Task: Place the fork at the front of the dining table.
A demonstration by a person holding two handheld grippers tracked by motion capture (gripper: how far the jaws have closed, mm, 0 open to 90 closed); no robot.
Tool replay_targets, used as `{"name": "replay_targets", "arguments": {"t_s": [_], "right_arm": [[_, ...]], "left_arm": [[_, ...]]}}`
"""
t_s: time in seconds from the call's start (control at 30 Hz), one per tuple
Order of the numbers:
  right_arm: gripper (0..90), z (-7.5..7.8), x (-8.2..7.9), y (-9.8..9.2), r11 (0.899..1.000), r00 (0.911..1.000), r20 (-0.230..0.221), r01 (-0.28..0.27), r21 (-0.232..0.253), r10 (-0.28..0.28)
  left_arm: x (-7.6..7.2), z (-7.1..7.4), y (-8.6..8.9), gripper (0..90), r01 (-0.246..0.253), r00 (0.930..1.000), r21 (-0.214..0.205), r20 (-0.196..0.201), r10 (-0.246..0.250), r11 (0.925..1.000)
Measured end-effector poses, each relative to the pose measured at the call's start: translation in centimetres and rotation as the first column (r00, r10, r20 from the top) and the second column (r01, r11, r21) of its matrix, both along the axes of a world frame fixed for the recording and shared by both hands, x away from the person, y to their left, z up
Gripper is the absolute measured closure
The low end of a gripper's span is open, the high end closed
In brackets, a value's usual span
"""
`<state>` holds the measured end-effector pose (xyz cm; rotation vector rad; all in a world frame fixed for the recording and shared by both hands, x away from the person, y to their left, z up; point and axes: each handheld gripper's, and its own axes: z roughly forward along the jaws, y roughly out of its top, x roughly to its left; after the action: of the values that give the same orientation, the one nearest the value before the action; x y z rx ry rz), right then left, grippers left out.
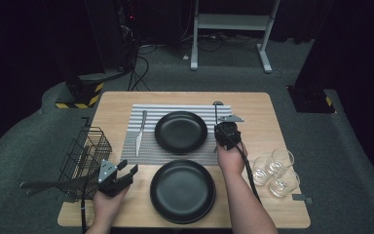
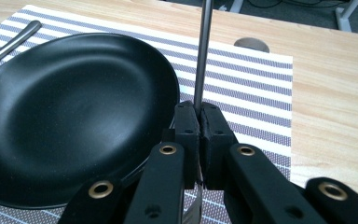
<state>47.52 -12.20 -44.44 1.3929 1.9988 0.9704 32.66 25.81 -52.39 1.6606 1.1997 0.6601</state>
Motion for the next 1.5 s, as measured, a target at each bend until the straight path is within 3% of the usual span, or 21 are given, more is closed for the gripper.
{"name": "replay_targets", "arguments": {"t_s": [0.37, 0.47, 0.73, 1.27, 1.5], "right_arm": [[87.2, 2.1, 0.3, 0.4, 1.000, 0.9995, 0.032, 0.000, -0.004, 0.000], [87.2, 1.6, 0.3, 0.4, 1.000, 0.9999, 0.012, 0.003, -0.022, -0.003], [87.1, -0.6, 0.6, -0.1, 1.000, 0.9983, -0.051, 0.027, -0.015, -0.028], [87.1, -2.4, 2.3, 0.3, 0.998, 0.9962, -0.075, 0.042, -0.039, -0.044], [87.1, -3.2, 3.2, 0.2, 0.998, 0.9938, -0.091, 0.064, -0.017, -0.065]], "left_arm": [[0.0, 0.0, 0.0, 47.0, -0.001, 1.0000, 0.000, 0.001, 0.001, 1.0000], [0.0, 0.0, 0.0, 47.0, 0.000, 1.0000, -0.001, 0.001, 0.000, 1.0000], [0.0, 0.0, 0.0, 47.0, 0.001, 1.0000, 0.000, 0.001, -0.001, 1.0000], [0.1, 0.0, -0.1, 47.0, 0.004, 1.0000, 0.008, -0.003, -0.004, 1.0000], [0.1, 0.0, -0.1, 47.0, 0.008, 1.0000, 0.009, -0.003, -0.008, 0.9999]]}}
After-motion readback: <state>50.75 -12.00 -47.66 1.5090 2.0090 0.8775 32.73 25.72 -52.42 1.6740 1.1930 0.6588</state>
